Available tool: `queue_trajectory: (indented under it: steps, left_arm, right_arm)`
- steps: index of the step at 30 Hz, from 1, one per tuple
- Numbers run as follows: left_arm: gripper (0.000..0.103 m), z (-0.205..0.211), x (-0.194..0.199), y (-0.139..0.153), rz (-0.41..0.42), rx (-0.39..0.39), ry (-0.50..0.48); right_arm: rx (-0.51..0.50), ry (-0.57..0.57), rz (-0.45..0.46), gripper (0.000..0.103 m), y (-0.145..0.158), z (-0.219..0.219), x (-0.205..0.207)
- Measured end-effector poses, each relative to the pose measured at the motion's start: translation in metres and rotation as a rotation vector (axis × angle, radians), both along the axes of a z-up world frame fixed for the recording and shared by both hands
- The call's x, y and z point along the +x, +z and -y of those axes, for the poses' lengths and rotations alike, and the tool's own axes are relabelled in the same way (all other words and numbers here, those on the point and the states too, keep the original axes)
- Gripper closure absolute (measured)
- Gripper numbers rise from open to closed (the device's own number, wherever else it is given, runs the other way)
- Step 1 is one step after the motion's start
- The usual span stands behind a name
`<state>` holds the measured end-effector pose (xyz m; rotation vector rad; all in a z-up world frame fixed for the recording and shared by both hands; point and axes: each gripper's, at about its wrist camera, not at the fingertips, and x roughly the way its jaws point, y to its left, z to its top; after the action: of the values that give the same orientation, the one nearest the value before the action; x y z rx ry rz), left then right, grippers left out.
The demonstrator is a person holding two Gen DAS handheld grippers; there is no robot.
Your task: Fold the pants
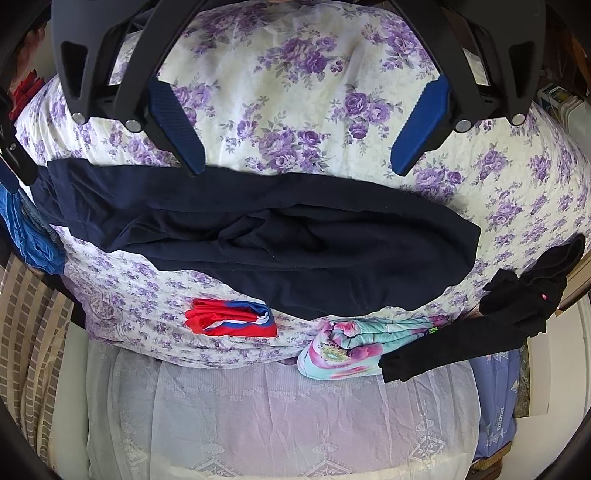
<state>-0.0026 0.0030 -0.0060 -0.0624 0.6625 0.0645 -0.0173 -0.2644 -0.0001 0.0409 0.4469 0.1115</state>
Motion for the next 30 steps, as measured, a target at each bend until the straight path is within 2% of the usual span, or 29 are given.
queue_trajectory:
  steps: [30]
  left_arm:
    - [0.005, 0.003, 0.001, -0.0065, -0.014, -0.001, -0.002]
  right_arm:
    - [0.002, -0.002, 0.004, 0.004, 0.0013, 0.002, 0.0007]
